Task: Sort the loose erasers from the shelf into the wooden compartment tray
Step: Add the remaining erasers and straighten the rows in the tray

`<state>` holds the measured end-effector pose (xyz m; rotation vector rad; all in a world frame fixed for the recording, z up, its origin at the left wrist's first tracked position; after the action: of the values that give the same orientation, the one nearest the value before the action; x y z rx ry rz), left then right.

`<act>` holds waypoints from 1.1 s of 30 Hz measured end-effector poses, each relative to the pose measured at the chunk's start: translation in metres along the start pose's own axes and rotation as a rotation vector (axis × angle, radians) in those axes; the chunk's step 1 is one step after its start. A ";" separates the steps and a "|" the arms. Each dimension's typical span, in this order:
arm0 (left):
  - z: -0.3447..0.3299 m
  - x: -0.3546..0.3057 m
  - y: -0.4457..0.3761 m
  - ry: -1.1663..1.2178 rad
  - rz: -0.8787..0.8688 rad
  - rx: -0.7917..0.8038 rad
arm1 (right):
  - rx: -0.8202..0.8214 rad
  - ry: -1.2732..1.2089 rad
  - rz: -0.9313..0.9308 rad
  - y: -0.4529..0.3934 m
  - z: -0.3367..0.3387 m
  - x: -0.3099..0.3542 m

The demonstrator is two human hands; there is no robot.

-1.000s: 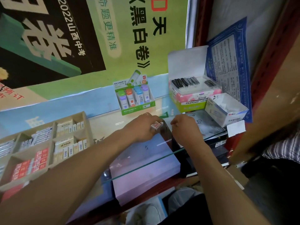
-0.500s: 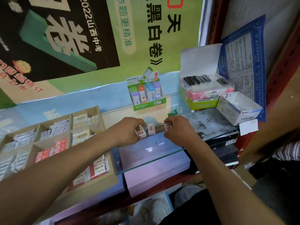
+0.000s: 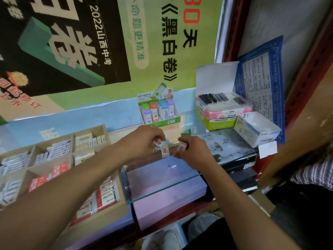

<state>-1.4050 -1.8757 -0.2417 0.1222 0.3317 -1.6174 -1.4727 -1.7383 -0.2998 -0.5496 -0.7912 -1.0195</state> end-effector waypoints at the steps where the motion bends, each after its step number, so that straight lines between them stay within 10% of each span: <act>1: -0.002 -0.004 -0.005 -0.018 -0.020 0.037 | -0.001 -0.002 -0.012 0.000 0.000 -0.001; 7: -0.035 -0.012 -0.011 -0.175 -0.068 0.243 | -0.041 -0.086 -0.034 -0.002 0.002 -0.007; 19: 0.010 -0.002 0.028 -0.024 -0.041 -0.025 | 0.133 -0.645 -0.166 0.008 -0.015 0.017; 33: 0.073 0.034 0.136 0.047 -0.053 -0.313 | 0.537 -0.587 0.136 0.059 -0.070 0.117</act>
<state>-1.2638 -1.9343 -0.2006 -0.0877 0.6235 -1.5966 -1.3628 -1.8266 -0.2522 -0.4262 -1.4699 -0.4760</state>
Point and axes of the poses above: each hand's wrist, its own y-axis away from the middle knuckle, its own z-axis out of the back of the hand, x = y × z, the point moved 7 cm from there along -y, towards the middle knuckle, and after that the axes turned 2 degrees about -x, right-handed, at the moved point
